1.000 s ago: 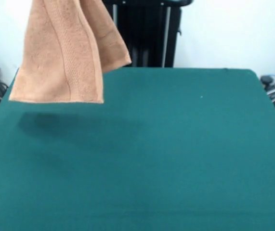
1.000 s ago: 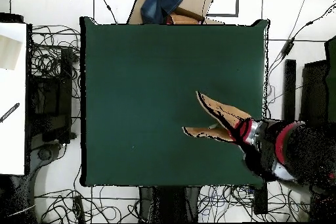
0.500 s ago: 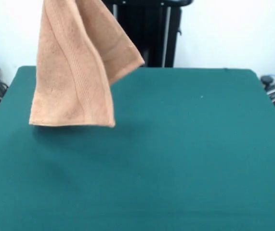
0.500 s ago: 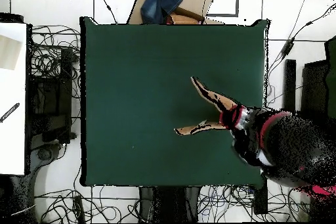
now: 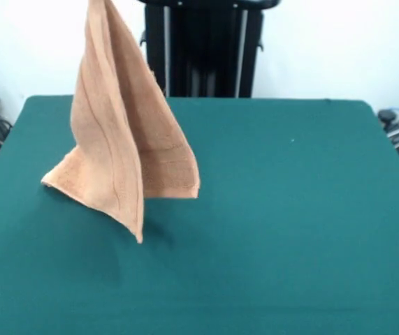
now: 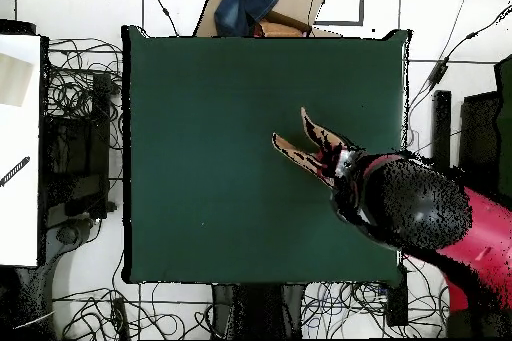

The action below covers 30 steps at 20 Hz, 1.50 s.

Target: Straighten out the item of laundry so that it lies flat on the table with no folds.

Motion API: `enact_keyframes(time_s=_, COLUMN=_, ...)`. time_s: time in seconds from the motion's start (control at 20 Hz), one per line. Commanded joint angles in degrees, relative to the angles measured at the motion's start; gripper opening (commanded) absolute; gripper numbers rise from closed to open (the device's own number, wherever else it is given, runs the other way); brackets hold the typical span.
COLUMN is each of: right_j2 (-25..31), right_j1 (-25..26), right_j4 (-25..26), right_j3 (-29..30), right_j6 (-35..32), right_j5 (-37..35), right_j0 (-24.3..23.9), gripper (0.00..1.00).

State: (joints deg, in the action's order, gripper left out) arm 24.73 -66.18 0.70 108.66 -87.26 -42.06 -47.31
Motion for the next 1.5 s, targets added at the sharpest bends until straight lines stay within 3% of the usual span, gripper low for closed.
enact_keyframes(time_s=0.05, right_j2=3.9, right_j1=5.2, right_j4=2.2, right_j3=9.0, right_j6=2.6, right_j5=3.3, right_j0=1.5, gripper=0.0)
enact_keyframes(time_s=1.0, right_j2=6.3, right_j1=2.2, right_j4=-0.5, right_j3=10.1, right_j6=3.6, right_j5=0.4, right_j0=0.1, gripper=0.0)
enact_keyframes(time_s=1.5, right_j2=6.0, right_j1=1.2, right_j4=-1.5, right_j3=9.9, right_j6=-0.3, right_j5=0.4, right_j0=3.2, gripper=0.0)
